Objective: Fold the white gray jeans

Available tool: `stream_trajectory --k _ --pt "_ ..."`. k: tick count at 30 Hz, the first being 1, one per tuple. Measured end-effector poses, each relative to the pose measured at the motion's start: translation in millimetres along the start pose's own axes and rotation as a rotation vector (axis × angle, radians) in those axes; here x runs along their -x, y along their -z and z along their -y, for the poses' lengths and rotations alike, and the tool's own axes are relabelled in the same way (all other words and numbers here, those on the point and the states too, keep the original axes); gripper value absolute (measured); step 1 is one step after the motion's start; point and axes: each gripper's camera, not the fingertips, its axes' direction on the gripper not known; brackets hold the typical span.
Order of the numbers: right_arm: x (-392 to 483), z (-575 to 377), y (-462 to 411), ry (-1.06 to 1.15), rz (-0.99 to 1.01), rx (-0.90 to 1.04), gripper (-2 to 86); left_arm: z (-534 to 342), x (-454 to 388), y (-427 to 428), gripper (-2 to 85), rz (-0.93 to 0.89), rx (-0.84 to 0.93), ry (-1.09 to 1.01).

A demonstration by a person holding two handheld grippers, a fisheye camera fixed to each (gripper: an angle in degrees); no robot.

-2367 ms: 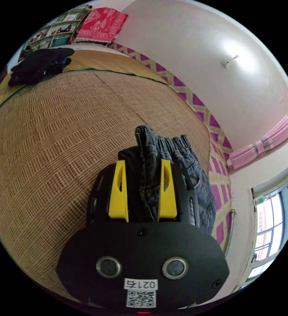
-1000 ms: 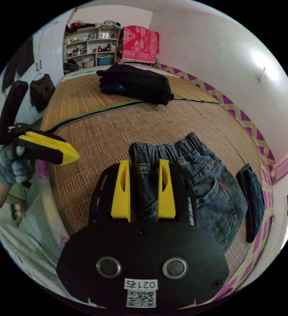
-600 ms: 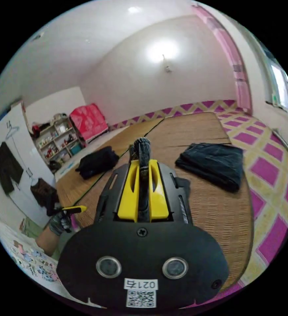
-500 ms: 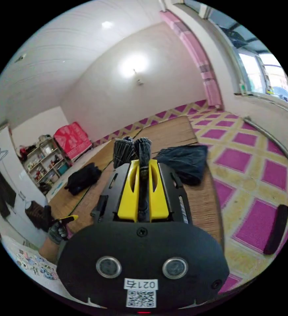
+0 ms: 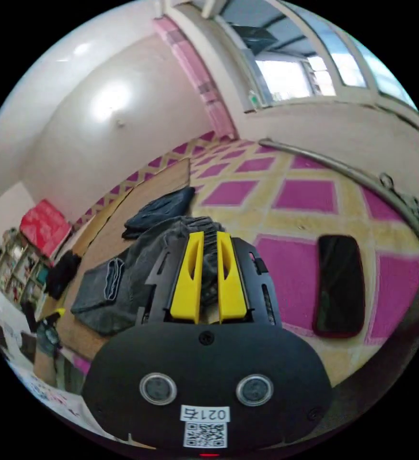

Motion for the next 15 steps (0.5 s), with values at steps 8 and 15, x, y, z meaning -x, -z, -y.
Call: stream_trajectory --k 8,15 --pt "146 8 -128 0.581 -0.032 0.259 5.9 65 -85 -118 7.1 0.059 0.154 -0.340" --pt "154 -3 -168 0.573 -0.071 0.358 6.1 79 -110 -174 11.1 0.129 0.227 -0.416"
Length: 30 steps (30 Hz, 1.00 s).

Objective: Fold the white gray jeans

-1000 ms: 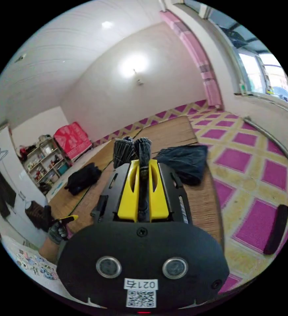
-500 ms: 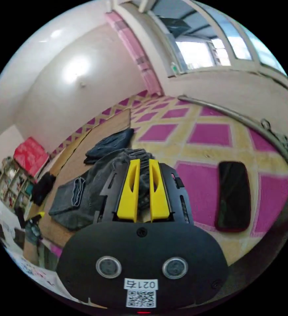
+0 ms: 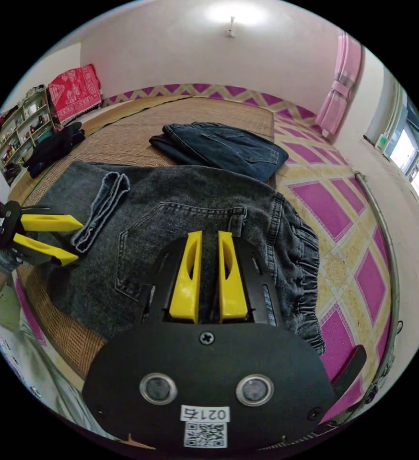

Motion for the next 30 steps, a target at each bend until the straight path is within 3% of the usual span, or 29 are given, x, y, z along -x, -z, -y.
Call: stream_trajectory --k 4,8,12,18,22,24,30 --pt "12 1 -1 0.019 -0.037 0.001 6.1 8 -3 1 5.7 0.100 0.023 -0.018" --pt "16 2 1 0.012 -0.028 0.000 6.0 4 27 34 0.4 0.003 -0.101 0.113" --pt "20 2 3 0.011 -0.030 0.001 6.0 -32 93 139 -0.7 -0.049 -0.349 0.261" --pt "20 1 8 -0.019 -0.007 -0.003 5.6 -137 193 319 -0.8 0.204 -0.499 0.400" --pt "24 2 11 -0.027 -0.010 -0.001 5.2 -233 265 381 -0.8 0.451 -0.477 0.618" --pt "26 2 12 -0.031 -0.012 0.000 5.2 -272 302 378 -0.8 0.499 -0.376 0.734" --pt "31 4 18 -0.051 0.012 0.009 5.6 -332 379 334 -0.9 0.340 -0.168 0.955"
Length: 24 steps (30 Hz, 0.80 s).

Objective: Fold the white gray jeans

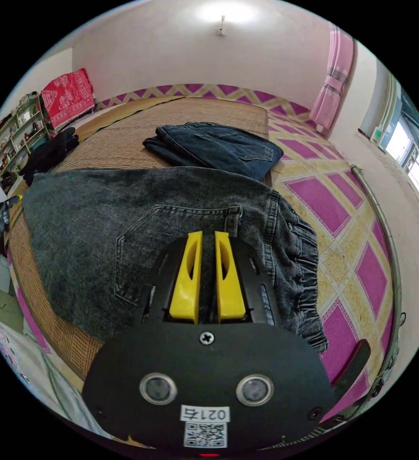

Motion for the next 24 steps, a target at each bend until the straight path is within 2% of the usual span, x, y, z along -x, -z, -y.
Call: stream_trajectory --k 2,6,10,18,21,24 --pt "-2 4 16 0.013 0.049 -0.019 7.5 8 -4 11 -0.9 0.001 -0.026 -0.011" --pt "-7 15 43 0.112 0.085 -0.115 8.1 26 -41 47 -0.7 0.123 -0.137 -0.161" --pt "-6 41 27 0.313 -0.005 -0.027 8.9 52 -89 24 1.3 0.003 -0.042 -0.379" --pt "-3 90 -4 0.573 0.004 0.119 9.6 94 -145 -33 7.5 -0.107 0.103 -0.675" --pt "4 96 -8 0.684 0.053 0.176 6.5 98 -154 -41 8.8 -0.075 0.173 -0.773" --pt "3 94 7 0.713 0.098 0.151 2.4 96 -155 -41 9.5 -0.062 0.227 -0.839"
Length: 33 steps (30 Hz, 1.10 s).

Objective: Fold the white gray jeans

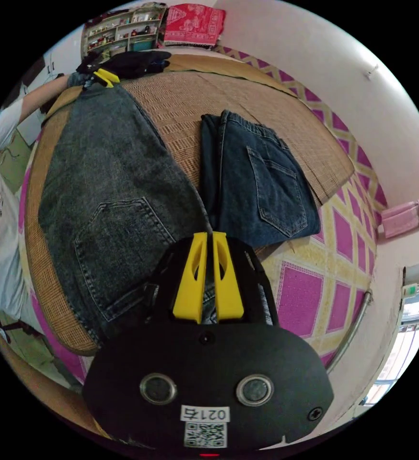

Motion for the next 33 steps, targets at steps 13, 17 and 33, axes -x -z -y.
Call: stream_trajectory --k 13,17,33 --pt "36 -37 70 -0.086 -0.010 -0.187 0.4 -58 -19 93 -0.9 0.051 -0.158 -0.073" --pt "88 -91 156 -0.095 0.000 -0.366 0.3 -116 -43 173 -1.0 0.008 -0.342 -0.086" --pt "291 -249 110 -0.228 0.243 -0.223 0.8 -402 -148 218 -1.0 -0.303 -0.466 0.390"
